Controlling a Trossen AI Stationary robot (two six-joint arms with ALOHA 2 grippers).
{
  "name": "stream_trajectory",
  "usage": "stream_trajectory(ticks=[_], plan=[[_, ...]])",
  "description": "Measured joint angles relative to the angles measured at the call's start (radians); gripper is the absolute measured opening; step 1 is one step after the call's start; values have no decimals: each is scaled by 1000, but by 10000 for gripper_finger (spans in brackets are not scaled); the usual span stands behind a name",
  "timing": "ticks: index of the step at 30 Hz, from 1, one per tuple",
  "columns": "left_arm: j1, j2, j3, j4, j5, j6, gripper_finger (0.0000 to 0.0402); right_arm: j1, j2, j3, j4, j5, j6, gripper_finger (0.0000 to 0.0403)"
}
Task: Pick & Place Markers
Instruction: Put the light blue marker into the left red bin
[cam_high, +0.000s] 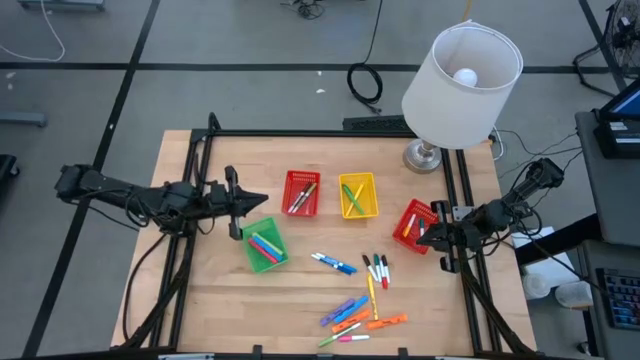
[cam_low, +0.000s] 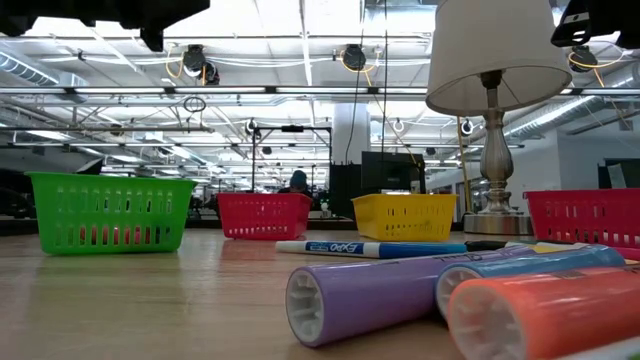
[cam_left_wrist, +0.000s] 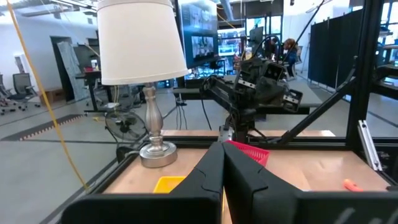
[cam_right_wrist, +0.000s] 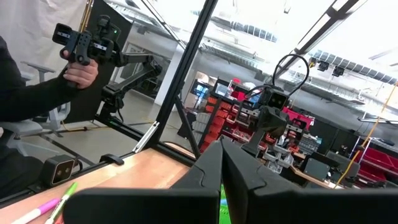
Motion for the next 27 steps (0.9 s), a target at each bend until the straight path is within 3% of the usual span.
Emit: stream_trajectory(ticks=[4, 11, 27], plan=[[0, 0, 0, 0, 0, 4, 5, 0, 0, 0, 0, 8, 0, 0], [0, 0, 1, 5, 0, 4, 6, 0, 0, 0, -15, 127, 27, 0], [0, 0, 1, 6, 0, 5, 6, 0, 0, 0, -1, 128, 67, 0]])
